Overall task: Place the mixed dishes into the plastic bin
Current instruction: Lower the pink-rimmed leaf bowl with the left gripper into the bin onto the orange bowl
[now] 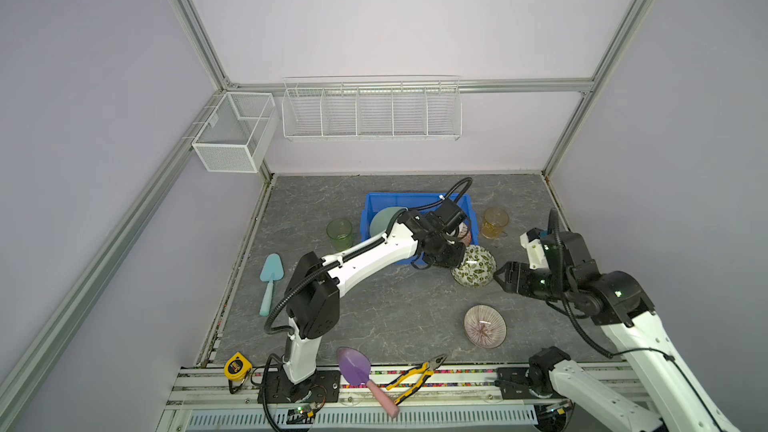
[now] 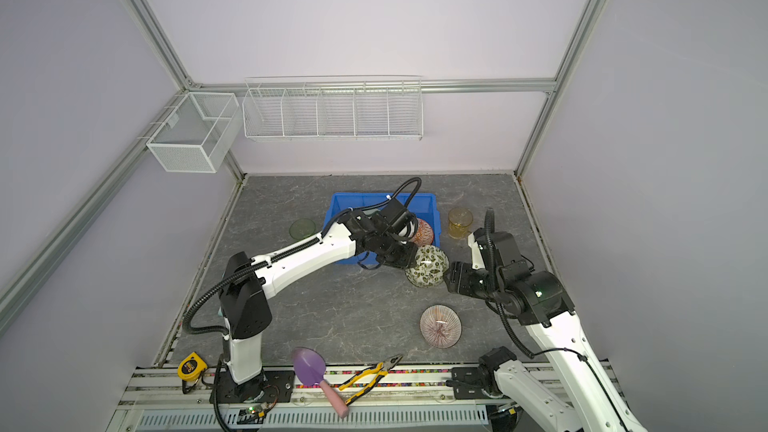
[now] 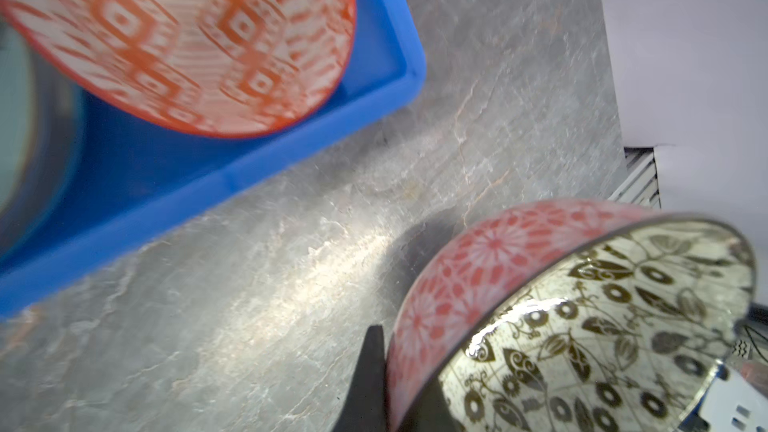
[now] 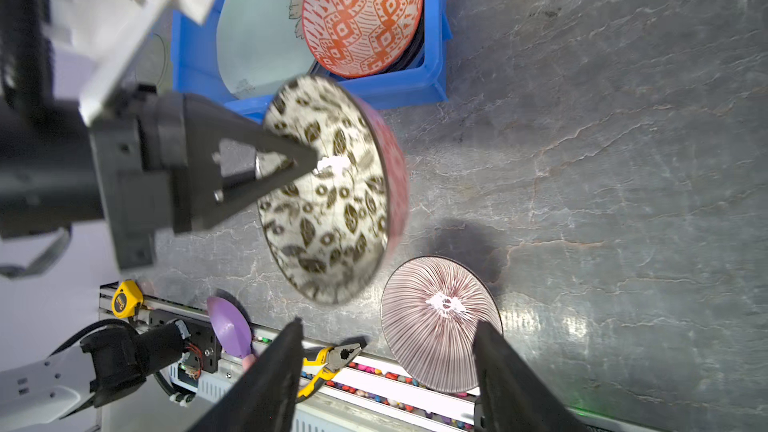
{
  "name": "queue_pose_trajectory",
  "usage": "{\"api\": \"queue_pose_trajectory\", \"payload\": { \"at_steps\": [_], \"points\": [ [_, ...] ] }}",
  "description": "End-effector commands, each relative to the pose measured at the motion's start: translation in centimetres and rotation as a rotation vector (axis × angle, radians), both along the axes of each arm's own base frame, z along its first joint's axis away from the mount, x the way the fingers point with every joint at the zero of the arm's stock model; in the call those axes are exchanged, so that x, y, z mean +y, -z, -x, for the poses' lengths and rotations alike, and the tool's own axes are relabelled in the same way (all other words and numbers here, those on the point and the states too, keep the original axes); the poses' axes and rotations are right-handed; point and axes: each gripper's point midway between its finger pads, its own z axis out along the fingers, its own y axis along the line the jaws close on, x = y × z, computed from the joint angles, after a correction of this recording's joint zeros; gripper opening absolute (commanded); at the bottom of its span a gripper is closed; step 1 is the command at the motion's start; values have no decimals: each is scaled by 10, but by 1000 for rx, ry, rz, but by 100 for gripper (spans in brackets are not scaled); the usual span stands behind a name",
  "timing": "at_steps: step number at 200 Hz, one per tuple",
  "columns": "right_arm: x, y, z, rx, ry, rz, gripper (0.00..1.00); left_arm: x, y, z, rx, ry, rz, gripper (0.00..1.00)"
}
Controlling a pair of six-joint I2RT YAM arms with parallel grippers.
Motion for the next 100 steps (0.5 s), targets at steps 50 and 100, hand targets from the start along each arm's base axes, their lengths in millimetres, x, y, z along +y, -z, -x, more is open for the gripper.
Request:
{"api": "queue_pose_trajectory", "payload": {
  "at_steps": [50, 100],
  "points": [
    [-18, 11, 23, 49, 58, 32, 88, 28, -20, -92, -143, -97, -40, 0],
    [-22, 19, 25, 52, 72, 45, 88, 23, 3, -120, -151, -91, -102, 0]
  ]
}}
